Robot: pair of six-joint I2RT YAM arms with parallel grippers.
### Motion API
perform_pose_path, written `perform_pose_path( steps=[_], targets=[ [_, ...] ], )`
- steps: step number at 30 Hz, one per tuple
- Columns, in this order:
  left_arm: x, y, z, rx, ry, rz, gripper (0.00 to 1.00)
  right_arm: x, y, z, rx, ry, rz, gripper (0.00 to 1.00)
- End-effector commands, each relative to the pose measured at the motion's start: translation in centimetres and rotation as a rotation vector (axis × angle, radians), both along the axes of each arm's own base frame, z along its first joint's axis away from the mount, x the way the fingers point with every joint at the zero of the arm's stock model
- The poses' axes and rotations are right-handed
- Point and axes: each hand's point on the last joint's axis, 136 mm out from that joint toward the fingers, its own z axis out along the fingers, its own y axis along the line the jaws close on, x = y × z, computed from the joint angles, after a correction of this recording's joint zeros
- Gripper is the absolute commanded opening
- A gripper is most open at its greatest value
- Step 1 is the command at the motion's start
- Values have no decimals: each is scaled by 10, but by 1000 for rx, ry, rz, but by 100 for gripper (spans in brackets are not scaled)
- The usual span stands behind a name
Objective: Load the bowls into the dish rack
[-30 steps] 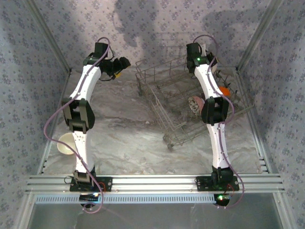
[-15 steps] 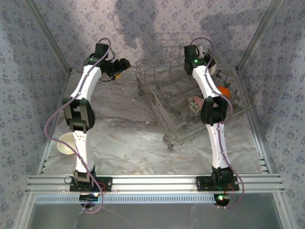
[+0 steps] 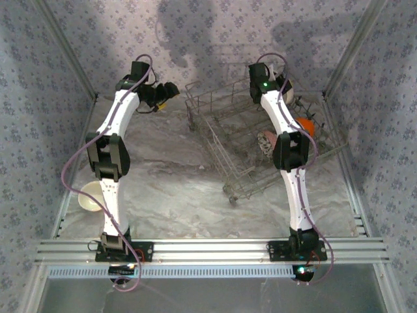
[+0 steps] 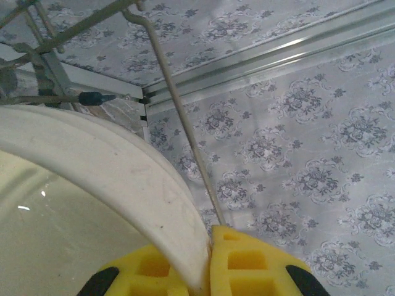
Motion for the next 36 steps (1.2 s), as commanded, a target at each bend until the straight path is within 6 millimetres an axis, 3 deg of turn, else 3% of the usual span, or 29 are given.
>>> perform_pose_path(
  steps=[1, 14, 25, 31, 33, 36],
  targets=[
    [-6, -6, 7, -5, -17, -37, 77, 6, 10, -1, 22, -28, 30, 0],
    [-9, -3, 3, -3, -13, -40, 77, 7, 19, -14, -22, 44, 62, 0],
    [-9, -3, 4, -6, -13, -42, 77, 10, 24, -11, -62, 33, 60, 0],
    [-10, -2, 3, -5, -10, -41, 77, 11, 24, -11, -69, 38, 58, 13],
    [-10, -2, 4, -6, -11, -42, 77, 10, 23, -12, -69, 42, 58, 27],
    [-10, -2, 5, -6, -12, -43, 77, 10, 23, -12, -71, 44, 56, 28]
  ],
)
